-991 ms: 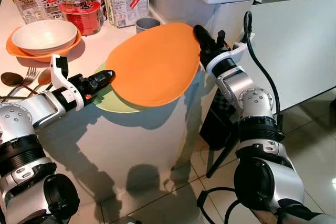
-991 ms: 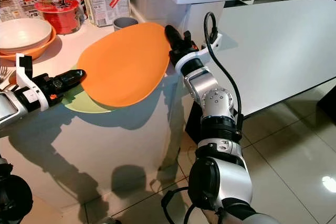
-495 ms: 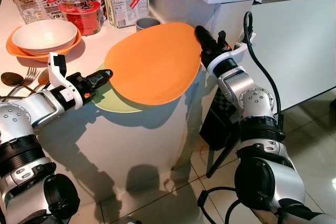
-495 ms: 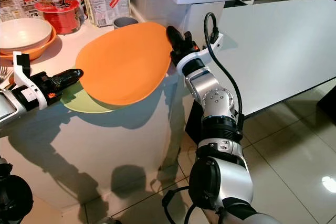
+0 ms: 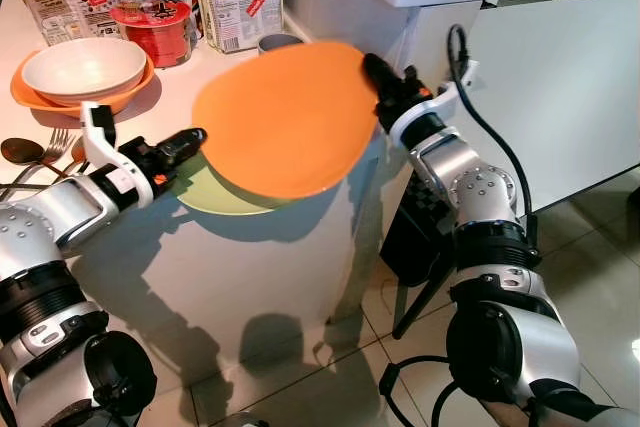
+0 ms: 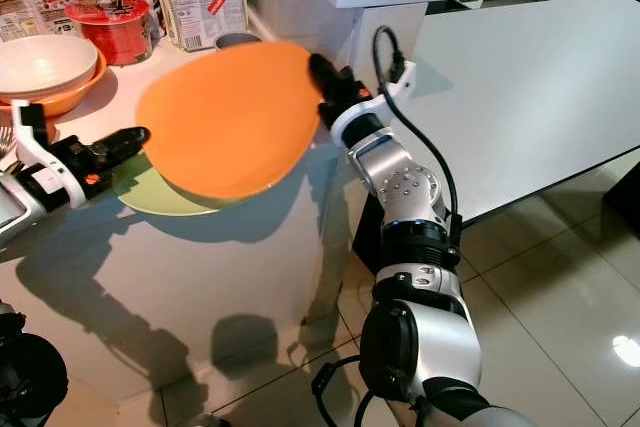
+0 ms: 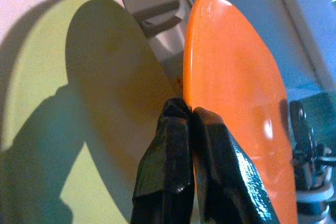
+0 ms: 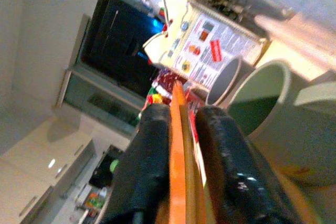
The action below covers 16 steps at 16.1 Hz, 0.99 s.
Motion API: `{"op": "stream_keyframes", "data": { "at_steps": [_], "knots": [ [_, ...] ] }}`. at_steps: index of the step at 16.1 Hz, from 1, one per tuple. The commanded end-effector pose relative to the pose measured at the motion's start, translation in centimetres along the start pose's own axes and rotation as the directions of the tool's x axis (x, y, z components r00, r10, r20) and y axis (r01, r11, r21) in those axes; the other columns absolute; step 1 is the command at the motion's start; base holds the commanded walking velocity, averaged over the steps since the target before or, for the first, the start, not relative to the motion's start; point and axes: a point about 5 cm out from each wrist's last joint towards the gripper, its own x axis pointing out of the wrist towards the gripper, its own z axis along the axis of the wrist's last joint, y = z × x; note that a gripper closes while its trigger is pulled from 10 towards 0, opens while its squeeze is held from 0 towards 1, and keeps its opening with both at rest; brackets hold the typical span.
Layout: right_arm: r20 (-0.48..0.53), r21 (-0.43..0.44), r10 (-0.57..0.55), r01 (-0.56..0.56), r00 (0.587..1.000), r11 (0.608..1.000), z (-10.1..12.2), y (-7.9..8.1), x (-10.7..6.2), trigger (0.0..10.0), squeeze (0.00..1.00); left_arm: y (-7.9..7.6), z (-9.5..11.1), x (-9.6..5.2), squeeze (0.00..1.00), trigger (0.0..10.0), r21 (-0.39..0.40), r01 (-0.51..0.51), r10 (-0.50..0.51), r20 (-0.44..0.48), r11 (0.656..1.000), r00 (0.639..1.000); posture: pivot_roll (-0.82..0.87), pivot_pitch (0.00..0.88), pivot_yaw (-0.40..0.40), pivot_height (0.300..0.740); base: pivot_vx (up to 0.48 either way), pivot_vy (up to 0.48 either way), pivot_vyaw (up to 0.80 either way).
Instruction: Setting the table
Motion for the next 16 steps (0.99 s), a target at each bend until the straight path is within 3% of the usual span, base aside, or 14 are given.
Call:
{"op": "stream_keyframes", "data": {
  "at_steps": [1,8,10,11,12,13,16],
  "knots": [
    [-0.177,0.011,0.054,-0.053,0.983,0.999,-3.8,1.4,1.2,10.0,1.0,-2.5,-1.4,2.2,0.0,0.0,-0.025,0.157,-0.159,-0.087,0.987,0.983,0.0,0.0,-0.058,0.74,0.0,0.0,0.0],
    [-0.223,0.008,0.076,-0.077,0.972,0.997,-3.8,1.4,0.6,10.0,1.0,-2.2,-0.5,1.0,0.0,0.0,-0.036,0.179,-0.18,-0.026,0.983,0.983,0.0,0.0,-0.073,0.74,0.0,0.0,0.0],
    [-0.26,-0.004,0.046,-0.049,0.964,0.999,-3.8,1.1,0.2,10.0,1.0,-2.1,-0.2,0.7,0.0,0.0,-0.008,0.17,-0.17,-0.018,0.985,0.985,0.0,0.0,-0.08,0.74,0.0,0.0,0.0],
    [-0.279,-0.008,0.042,-0.046,0.959,0.999,-3.7,1.0,-0.2,10.0,0.56,-2.0,0.1,0.5,0.0,0.0,0.008,0.169,-0.169,-0.015,0.986,0.986,0.0,0.0,-0.081,0.74,0.0,0.0,0.0],
    [-0.287,-0.01,0.043,-0.047,0.957,0.999,-3.7,1.0,-0.4,10.0,0.56,-2.0,0.3,0.5,0.0,0.0,0.012,0.169,-0.169,-0.014,0.985,0.985,0.0,0.0,-0.081,0.74,0.0,0.0,0.0],
    [-0.302,-0.014,0.042,-0.049,0.952,0.999,-3.5,1.0,-0.7,10.0,0.0,-2.0,0.5,0.4,0.0,0.0,0.03,0.168,-0.167,-0.017,0.985,0.986,-0.01,0.0,-0.081,0.74,0.0,0.0,0.0],
    [-0.319,-0.014,0.056,-0.064,0.946,0.998,-2.8,1.2,-1.6,10.0,0.0,-2.2,1.1,0.2,0.0,0.0,0.055,0.174,-0.173,-0.025,0.983,0.985,-0.01,0.0,-0.078,0.74,0.0,0.0,0.0]
  ]
}}
